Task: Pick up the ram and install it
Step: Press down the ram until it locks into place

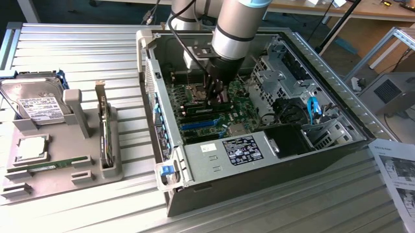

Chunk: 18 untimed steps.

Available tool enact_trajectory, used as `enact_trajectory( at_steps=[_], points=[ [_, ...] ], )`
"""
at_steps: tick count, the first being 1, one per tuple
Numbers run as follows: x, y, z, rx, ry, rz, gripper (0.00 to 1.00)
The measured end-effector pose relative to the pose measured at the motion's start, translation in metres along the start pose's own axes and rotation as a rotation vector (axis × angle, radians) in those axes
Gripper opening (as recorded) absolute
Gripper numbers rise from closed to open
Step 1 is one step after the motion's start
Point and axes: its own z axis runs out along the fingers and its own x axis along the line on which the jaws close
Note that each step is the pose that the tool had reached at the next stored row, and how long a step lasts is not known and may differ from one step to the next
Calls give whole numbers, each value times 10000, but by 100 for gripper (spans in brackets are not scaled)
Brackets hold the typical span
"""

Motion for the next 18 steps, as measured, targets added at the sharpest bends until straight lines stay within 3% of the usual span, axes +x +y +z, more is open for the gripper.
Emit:
enact_trajectory(
  at_steps=[18],
  points=[
    [2,4,-90,0,0,0,11]
  ],
)
